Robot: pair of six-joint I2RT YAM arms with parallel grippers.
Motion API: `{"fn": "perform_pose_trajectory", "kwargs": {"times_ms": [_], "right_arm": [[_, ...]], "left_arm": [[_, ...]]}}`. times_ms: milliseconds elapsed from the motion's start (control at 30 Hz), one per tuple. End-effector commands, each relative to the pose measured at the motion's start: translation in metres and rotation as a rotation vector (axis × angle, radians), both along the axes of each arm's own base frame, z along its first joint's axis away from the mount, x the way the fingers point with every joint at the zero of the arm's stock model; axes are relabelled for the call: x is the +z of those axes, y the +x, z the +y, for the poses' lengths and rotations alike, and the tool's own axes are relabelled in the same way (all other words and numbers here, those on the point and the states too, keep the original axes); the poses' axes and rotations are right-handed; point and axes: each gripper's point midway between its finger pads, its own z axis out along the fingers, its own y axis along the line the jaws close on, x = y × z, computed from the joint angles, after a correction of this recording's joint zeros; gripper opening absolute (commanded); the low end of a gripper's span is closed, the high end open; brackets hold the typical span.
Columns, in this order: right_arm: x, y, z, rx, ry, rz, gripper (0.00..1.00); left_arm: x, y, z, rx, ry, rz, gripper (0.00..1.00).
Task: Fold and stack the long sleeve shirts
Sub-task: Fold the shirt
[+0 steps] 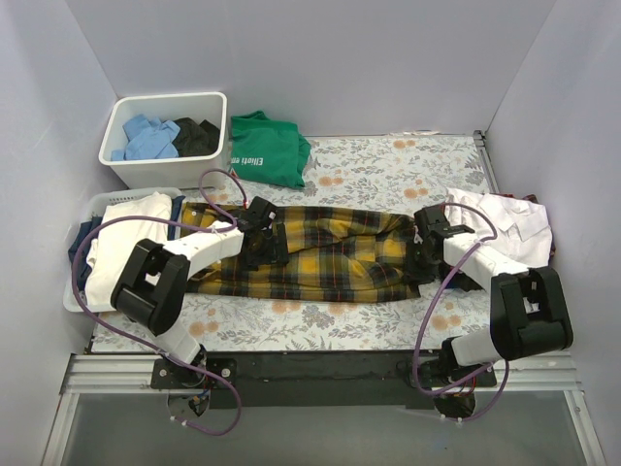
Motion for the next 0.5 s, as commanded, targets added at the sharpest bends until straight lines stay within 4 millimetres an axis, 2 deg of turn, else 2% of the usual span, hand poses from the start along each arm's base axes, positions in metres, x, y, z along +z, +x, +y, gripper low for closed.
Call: {"fn": "perform_pose_trajectory", "kwargs": {"times_ms": [0,67,167,200,300,333,400,433,467], "right_arm": [[0.012,0.035,-0.033,-0.080,-0.134,-0.094,0.35],[0.020,0.041,-0.024,-0.058,-0.088,-0.119,0.35],[0.044,0.053,-0.011,-0.025,-0.021,-0.202,0.35],[0.055,0.059,-0.007,-0.013,-0.004,-0.235,0.35],[0.090,0.070,-0.002,-0.012,0.034,-0.343,0.35],[0.101,0.072,-0.002,-0.017,0.042,-0.375,0.35],[0.110,0.073,-0.005,-0.045,0.030,-0.386,0.35],[0.119,0.076,-0.006,-0.055,0.030,-0.406,0.35],[0.121,0.075,-0.009,-0.068,0.017,-0.400,0.35]], "left_arm": [[-0.031,-0.021,0.034,0.026,0.155,0.101,0.80],[-0.026,-0.016,0.031,0.005,0.147,0.088,0.80],[0.000,0.005,0.019,-0.033,0.118,0.017,0.80],[0.016,0.019,0.012,-0.039,0.099,-0.029,0.80],[0.053,0.037,-0.004,-0.100,0.048,-0.122,0.81],[0.080,0.051,-0.018,-0.137,-0.005,-0.199,0.81],[0.106,0.055,-0.041,-0.263,-0.032,-0.309,0.81],[0.127,0.064,-0.056,-0.303,-0.078,-0.404,0.82],[0.136,0.058,-0.075,-0.377,-0.137,-0.429,0.82]]}}
